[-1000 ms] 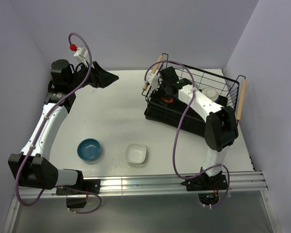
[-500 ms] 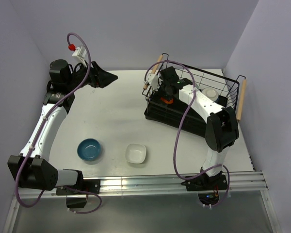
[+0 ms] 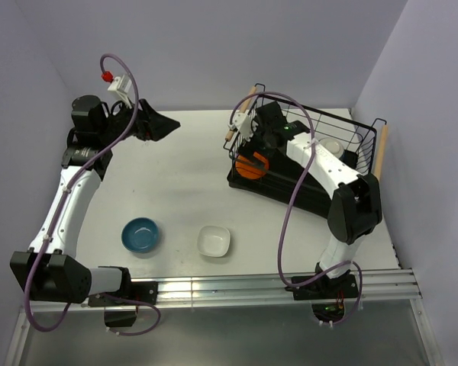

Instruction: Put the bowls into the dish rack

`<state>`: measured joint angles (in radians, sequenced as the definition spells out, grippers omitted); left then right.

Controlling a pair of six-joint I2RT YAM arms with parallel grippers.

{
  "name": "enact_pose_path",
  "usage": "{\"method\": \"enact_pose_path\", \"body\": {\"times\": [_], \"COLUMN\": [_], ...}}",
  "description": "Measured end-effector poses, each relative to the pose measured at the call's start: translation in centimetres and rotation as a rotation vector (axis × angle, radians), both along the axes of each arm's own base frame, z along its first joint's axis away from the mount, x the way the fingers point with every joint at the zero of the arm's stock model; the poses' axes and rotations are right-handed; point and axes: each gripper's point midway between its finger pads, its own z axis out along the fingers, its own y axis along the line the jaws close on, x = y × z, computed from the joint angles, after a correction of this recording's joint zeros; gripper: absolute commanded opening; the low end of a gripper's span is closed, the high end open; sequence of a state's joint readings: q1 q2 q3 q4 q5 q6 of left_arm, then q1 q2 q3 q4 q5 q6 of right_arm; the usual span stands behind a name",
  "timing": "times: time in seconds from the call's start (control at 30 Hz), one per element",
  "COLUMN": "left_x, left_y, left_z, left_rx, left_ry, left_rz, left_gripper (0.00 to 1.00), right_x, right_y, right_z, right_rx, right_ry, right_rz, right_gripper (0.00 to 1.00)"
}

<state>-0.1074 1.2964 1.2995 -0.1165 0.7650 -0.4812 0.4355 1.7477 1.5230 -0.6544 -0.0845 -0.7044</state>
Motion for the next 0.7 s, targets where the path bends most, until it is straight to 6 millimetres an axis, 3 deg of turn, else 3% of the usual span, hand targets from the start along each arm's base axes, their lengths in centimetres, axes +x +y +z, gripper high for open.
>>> {"method": "enact_pose_path", "body": {"times": [0.17, 0.37, 0.53, 0.7], "left_x": [0.1, -0.7, -3.7, -8.6], "left_y": [3.3, 10.5, 15.1, 17.1], "left_z": [-2.1, -8.1, -15.4, -22.2], "left_rx": [0.075, 0.305, 0.492, 0.626], "left_ry": [0.040, 0.142, 0.298, 0.429], "left_rz": [0.047, 0.109, 0.023, -0.087], "left_gripper": [0.90, 0.88, 0.82, 0.81], "right_x": [0.3, 1.5, 2.0, -0.1], "right_y": [-0.5, -3.4, -6.5, -8.7], "right_z": [1.3, 5.1, 10.2, 15.6], "right_rx": [0.048, 0.157, 0.297, 0.450], "right_ry": [0.002, -0.046, -0.117, -0.193], "right_rz": [-0.029, -0.134, -0.248, -0.344], "right_gripper": [0.97, 1.00, 1.00, 1.00]}}
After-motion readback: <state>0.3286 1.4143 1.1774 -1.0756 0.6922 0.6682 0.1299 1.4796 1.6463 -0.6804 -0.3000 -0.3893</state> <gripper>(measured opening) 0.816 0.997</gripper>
